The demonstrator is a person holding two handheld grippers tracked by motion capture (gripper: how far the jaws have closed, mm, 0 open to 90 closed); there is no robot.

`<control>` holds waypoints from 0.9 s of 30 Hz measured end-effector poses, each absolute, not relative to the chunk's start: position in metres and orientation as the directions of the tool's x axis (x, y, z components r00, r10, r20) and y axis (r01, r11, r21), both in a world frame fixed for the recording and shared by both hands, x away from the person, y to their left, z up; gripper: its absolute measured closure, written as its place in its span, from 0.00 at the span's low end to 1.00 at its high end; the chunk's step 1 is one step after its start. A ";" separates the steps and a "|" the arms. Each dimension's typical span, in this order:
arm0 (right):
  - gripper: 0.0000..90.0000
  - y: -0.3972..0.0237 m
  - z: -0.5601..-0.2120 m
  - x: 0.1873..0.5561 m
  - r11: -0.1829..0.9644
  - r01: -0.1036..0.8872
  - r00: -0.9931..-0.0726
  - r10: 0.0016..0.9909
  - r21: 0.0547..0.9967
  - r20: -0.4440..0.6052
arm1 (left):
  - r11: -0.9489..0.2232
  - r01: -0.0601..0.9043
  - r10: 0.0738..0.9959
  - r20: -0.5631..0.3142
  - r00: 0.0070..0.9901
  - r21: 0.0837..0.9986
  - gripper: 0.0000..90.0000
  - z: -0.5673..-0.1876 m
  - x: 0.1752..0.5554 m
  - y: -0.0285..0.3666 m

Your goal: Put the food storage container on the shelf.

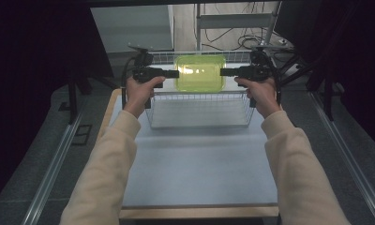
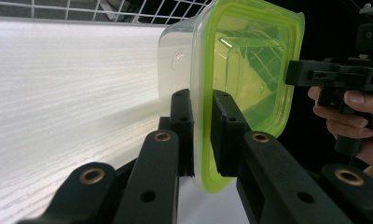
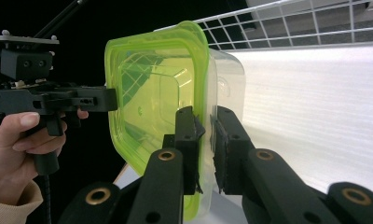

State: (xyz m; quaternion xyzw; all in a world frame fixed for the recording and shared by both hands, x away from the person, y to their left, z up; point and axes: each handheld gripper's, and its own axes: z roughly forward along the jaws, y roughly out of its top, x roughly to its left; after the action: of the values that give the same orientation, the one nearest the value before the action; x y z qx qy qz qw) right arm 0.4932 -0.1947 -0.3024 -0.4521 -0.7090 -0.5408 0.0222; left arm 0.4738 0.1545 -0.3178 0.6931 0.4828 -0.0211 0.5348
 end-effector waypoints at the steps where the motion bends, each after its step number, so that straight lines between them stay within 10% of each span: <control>1: 0.90 -0.195 -0.304 0.496 0.005 0.668 -0.584 0.623 0.744 0.520 | 0.040 0.695 0.646 -0.549 0.530 0.717 0.90 -0.319 0.475 0.154; 20: 0.76 -0.181 -0.316 0.520 0.023 0.661 -0.542 0.705 0.750 0.457 | 0.116 0.742 0.642 -0.619 0.452 0.661 0.80 -0.334 0.506 0.153; 27: 0.56 -0.178 -0.317 0.519 0.034 0.640 -0.528 0.746 0.768 0.407 | 0.140 0.721 0.645 -0.615 0.454 0.679 0.52 -0.336 0.508 0.152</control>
State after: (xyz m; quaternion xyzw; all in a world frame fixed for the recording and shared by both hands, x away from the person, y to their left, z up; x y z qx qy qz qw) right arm 0.5193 -0.1782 -0.3170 -0.4830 -0.7169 -0.4999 -0.0530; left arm 0.5076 0.1519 -0.3363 0.6550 0.5212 -0.0350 0.5460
